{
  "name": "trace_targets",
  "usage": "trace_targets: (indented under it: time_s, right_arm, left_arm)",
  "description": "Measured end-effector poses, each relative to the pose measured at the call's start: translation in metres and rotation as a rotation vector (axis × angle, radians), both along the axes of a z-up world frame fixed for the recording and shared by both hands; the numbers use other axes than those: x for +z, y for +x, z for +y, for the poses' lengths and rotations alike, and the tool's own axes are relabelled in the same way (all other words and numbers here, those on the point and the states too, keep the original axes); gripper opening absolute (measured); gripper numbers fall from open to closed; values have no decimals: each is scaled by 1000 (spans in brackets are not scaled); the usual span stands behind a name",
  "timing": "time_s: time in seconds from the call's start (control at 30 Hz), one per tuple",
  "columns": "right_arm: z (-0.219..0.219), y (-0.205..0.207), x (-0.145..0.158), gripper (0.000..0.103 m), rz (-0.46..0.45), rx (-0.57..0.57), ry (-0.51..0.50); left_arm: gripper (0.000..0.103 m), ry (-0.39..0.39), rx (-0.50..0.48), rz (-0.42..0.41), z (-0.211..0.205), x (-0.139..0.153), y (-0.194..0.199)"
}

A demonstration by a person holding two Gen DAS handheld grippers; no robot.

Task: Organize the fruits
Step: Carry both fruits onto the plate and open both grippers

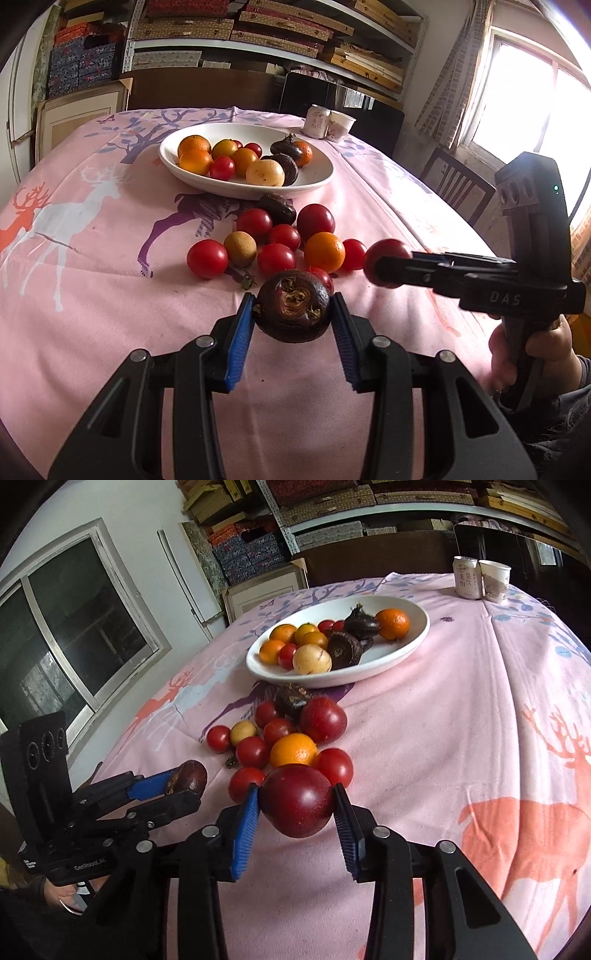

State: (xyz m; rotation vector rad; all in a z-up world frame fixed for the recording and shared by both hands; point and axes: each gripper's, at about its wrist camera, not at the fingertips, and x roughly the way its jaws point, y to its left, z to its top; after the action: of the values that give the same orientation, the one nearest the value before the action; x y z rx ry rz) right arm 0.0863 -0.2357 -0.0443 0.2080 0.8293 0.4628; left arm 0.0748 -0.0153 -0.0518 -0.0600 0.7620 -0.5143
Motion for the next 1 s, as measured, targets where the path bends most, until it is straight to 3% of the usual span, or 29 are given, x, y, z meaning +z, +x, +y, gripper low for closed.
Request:
trace_targets:
  time_s: [0.17,0.33,0.5,0.63,0.73,0.8,1.0]
  right_arm:
    - [-17,26,37,40,-57,-27,-8]
    - [-20,86,65,40,-71,-49,11]
    - [-13,161,73,40,-22,-79,23]
    - [2,202,62,40,19,-88,-5]
    - [8,218,52,42,27,-96,-7]
    - [7,219,51,49,18,-106,4]
    - [0,177,62,52,-54,-102,-1]
  left_arm:
    - [41,29,5,-42,-3,26,31]
    - [41,85,28,-77,-13,52,96]
    - [41,136,44,-51,-28,51,159]
    - [41,144,48,-15,-37,42,190]
    - [44,146,43,4,-39,36,200]
    - [69,161,60,-4,-38,36,199]
    - [70,183,47,-72,-27,48,158]
